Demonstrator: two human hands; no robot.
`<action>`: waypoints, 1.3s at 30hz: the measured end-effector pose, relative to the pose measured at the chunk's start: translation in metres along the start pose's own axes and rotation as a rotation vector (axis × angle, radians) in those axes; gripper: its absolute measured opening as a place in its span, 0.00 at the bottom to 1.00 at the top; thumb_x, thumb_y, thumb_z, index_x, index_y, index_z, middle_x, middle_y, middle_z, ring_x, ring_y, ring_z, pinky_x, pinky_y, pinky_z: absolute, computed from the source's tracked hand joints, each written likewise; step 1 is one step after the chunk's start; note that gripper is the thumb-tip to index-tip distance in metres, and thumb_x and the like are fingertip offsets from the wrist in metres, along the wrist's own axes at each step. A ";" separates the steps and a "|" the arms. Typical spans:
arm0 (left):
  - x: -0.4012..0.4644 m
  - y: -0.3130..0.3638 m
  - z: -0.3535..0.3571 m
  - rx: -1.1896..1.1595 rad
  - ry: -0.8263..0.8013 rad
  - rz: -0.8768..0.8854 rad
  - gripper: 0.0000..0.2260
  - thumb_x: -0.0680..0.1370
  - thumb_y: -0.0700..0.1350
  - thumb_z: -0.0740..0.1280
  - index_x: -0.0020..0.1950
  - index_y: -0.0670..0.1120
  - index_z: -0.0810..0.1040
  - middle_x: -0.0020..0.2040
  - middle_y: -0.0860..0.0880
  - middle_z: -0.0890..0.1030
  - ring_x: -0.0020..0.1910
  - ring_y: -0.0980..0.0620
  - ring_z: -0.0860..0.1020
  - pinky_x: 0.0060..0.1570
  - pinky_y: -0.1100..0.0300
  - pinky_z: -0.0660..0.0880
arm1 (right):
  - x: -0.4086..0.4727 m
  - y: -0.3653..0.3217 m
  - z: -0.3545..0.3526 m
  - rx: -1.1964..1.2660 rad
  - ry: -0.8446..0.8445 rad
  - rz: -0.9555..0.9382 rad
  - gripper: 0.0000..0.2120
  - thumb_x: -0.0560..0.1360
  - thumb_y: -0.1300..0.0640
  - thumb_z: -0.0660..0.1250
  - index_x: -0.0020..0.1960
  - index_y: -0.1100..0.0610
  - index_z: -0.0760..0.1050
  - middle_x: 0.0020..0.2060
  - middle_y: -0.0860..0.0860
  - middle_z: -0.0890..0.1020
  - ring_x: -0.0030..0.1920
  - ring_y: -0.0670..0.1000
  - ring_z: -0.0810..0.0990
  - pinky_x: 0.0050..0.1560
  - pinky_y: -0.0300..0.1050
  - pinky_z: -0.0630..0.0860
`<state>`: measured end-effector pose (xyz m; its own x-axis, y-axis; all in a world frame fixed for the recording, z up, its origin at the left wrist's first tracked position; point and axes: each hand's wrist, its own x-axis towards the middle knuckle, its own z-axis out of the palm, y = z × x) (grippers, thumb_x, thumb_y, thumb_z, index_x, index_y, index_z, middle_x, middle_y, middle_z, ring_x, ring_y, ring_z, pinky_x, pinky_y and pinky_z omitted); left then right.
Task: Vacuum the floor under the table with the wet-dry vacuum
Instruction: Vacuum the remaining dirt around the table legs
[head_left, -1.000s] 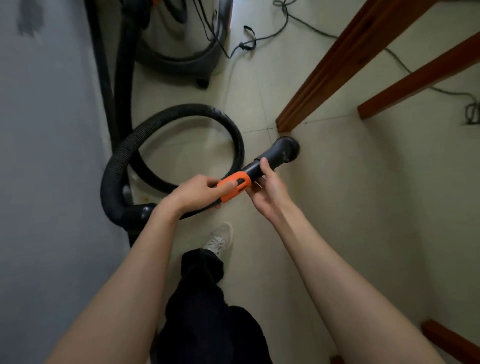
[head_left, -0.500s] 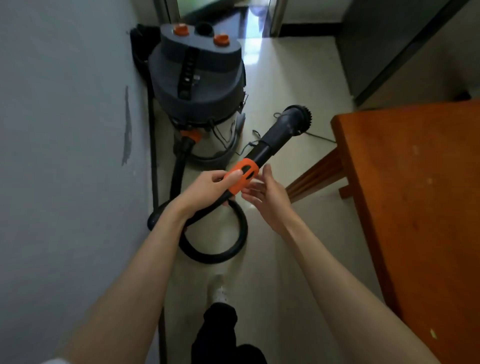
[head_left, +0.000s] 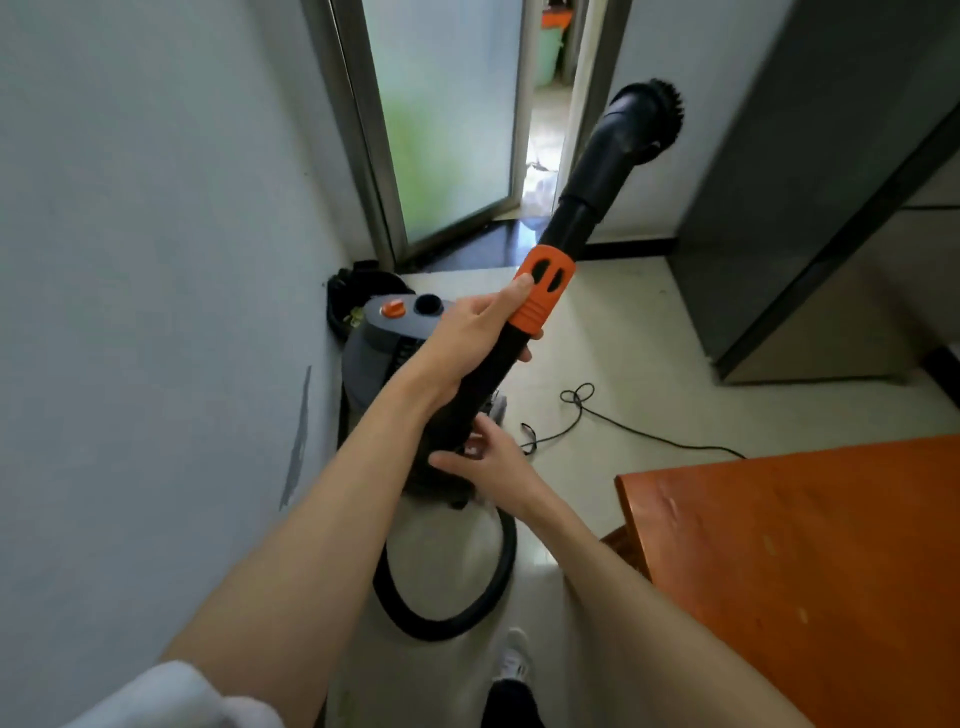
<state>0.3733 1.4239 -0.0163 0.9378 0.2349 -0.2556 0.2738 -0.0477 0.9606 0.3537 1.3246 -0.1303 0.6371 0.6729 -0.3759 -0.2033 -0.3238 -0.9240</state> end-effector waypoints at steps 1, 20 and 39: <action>0.009 0.012 0.002 -0.035 0.038 0.010 0.19 0.78 0.59 0.60 0.43 0.45 0.79 0.34 0.47 0.82 0.32 0.52 0.78 0.43 0.53 0.74 | 0.006 -0.009 -0.009 0.004 0.015 -0.032 0.24 0.71 0.53 0.74 0.65 0.51 0.71 0.57 0.48 0.80 0.59 0.49 0.78 0.63 0.54 0.74; 0.126 0.208 -0.049 -0.568 0.051 0.480 0.18 0.81 0.57 0.53 0.49 0.47 0.76 0.39 0.48 0.80 0.37 0.55 0.78 0.41 0.62 0.76 | 0.105 -0.219 -0.129 -0.281 0.505 -0.659 0.15 0.73 0.55 0.71 0.53 0.41 0.68 0.44 0.46 0.76 0.46 0.44 0.77 0.44 0.33 0.77; 0.304 0.111 -0.117 -0.784 0.160 0.070 0.18 0.81 0.55 0.54 0.55 0.42 0.74 0.46 0.44 0.81 0.46 0.49 0.80 0.51 0.55 0.76 | 0.268 -0.187 -0.172 -0.552 0.426 -0.436 0.09 0.75 0.49 0.68 0.51 0.51 0.72 0.35 0.42 0.73 0.35 0.41 0.73 0.33 0.30 0.67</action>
<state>0.6641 1.6036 0.0255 0.8888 0.3960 -0.2308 -0.0698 0.6146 0.7858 0.6907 1.4508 -0.0465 0.8244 0.5397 0.1705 0.4522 -0.4471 -0.7717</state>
